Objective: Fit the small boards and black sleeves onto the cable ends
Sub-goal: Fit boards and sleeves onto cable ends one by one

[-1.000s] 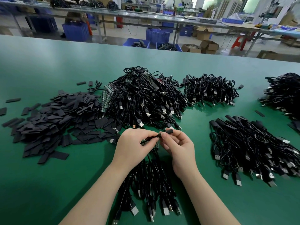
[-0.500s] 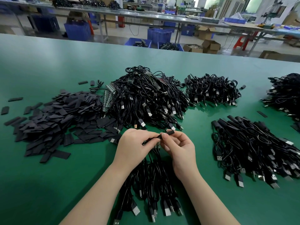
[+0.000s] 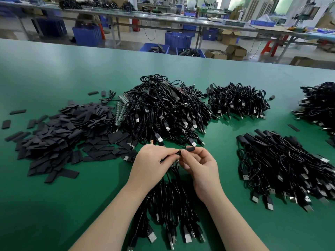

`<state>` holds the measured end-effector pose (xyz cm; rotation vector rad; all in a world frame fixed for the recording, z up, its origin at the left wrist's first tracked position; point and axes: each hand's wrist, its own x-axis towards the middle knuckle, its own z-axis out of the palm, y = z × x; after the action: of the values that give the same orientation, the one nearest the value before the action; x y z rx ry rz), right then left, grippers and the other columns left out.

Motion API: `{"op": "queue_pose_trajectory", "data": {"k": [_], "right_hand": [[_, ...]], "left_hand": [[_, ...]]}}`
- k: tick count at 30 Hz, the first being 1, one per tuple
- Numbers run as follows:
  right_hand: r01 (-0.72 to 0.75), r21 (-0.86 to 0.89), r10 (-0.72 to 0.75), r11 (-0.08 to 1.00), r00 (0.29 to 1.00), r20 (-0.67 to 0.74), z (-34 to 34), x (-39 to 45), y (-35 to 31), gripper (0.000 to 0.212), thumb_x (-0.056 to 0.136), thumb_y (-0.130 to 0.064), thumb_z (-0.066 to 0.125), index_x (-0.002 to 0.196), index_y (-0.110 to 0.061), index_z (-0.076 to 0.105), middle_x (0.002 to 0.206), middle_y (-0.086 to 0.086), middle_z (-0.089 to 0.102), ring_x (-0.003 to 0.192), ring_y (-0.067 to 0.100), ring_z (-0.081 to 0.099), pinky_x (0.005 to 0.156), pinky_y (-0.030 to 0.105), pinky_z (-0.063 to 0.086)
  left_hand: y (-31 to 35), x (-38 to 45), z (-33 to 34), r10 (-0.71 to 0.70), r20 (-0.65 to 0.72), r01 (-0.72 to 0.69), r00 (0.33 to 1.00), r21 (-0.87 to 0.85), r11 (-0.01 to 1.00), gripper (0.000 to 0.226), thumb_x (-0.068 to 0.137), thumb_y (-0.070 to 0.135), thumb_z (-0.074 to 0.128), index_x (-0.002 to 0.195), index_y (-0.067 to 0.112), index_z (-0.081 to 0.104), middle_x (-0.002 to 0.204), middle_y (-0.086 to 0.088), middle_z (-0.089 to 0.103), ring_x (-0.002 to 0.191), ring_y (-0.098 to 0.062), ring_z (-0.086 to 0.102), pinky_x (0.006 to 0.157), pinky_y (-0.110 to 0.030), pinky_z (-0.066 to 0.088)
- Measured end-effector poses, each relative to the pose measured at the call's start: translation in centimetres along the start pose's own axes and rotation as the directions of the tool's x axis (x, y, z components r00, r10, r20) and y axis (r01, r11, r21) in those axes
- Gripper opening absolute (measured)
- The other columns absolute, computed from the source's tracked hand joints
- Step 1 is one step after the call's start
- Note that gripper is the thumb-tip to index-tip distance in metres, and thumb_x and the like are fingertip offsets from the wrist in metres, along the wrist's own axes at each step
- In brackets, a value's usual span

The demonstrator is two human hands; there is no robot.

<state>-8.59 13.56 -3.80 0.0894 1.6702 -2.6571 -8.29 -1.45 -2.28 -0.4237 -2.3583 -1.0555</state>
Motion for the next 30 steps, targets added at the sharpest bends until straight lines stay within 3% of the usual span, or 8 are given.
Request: {"op": "queue_pose_trajectory", "data": {"k": [9, 14, 20, 24, 27, 30], "right_hand": [[0.014, -0.001, -0.014, 1.0, 1.0, -0.02, 0.0, 0.0, 0.2, 0.022, 0.068, -0.023, 0.084, 0.085, -0.017, 0.072, 0.079, 0.014, 0.065, 0.077, 0.025, 0.057, 0.073, 0.025, 0.056], [0.013, -0.019, -0.013, 1.0, 1.0, -0.011, 0.0, 0.2, 0.3, 0.017, 0.069, -0.022, 0.085, 0.081, -0.022, 0.073, 0.076, 0.01, 0.066, 0.073, 0.02, 0.06, 0.073, 0.024, 0.055], [0.008, -0.046, -0.008, 0.999, 1.0, 0.011, 0.0, 0.2, 0.2, 0.011, 0.076, -0.018, 0.08, 0.082, -0.024, 0.072, 0.075, 0.007, 0.068, 0.073, 0.019, 0.06, 0.074, 0.025, 0.056], [0.159, -0.254, -0.176, 0.954, 0.983, -0.044, 0.6, -0.6, 0.6, 0.034, 0.091, -0.014, 0.071, 0.119, -0.031, 0.064, 0.085, -0.001, 0.074, 0.079, 0.012, 0.069, 0.072, 0.019, 0.055], [0.294, -0.462, -0.352, 0.837, 0.935, -0.041, 0.9, -1.1, 0.3, 0.045, 0.093, -0.018, 0.068, 0.124, -0.048, 0.058, 0.105, -0.014, 0.073, 0.084, 0.002, 0.069, 0.074, 0.014, 0.052], [0.328, -0.547, -0.4, 0.77, 0.916, -0.013, 0.6, -1.1, 0.1, 0.044, 0.093, -0.017, 0.068, 0.12, -0.05, 0.059, 0.082, -0.016, 0.07, 0.062, -0.004, 0.056, 0.062, 0.007, 0.042]], "left_hand": [[0.5, 0.0, -0.1, -0.036, 0.038, 0.035, 0.999, 0.016, 0.999, 0.019, 0.085, 0.035, 0.065, 0.097, 0.029, 0.078, 0.076, 0.01, 0.072, 0.071, -0.013, 0.06, 0.079, -0.024, 0.039], [0.5, 0.0, 0.0, -0.036, 0.024, 0.036, 0.999, -0.004, 0.999, 0.017, 0.084, 0.033, 0.066, 0.094, 0.027, 0.078, 0.075, 0.009, 0.073, 0.069, -0.014, 0.059, 0.076, -0.027, 0.042], [0.2, -0.1, 0.0, -0.034, 0.023, 0.034, 0.999, -0.011, 0.999, 0.016, 0.084, 0.033, 0.067, 0.094, 0.027, 0.078, 0.077, 0.011, 0.073, 0.071, -0.009, 0.056, 0.077, -0.023, 0.041], [0.3, 0.1, 0.1, -0.044, 0.001, 0.044, 0.999, 0.022, 0.999, 0.014, 0.086, 0.031, 0.067, 0.094, 0.027, 0.077, 0.078, 0.014, 0.072, 0.079, -0.006, 0.056, 0.083, -0.009, 0.034], [0.4, 0.1, 0.1, -0.048, -0.043, 0.05, 0.998, 0.032, 0.998, 0.016, 0.084, 0.03, 0.07, 0.095, 0.021, 0.078, 0.08, 0.011, 0.073, 0.081, -0.006, 0.059, 0.083, -0.022, 0.045], [0.1, 0.1, 0.0, -0.081, -0.034, 0.08, 0.996, -0.029, 0.996, 0.018, 0.084, 0.029, 0.073, 0.098, 0.02, 0.078, 0.086, 0.01, 0.075, 0.089, -0.005, 0.061, 0.086, -0.032, 0.052]]}}
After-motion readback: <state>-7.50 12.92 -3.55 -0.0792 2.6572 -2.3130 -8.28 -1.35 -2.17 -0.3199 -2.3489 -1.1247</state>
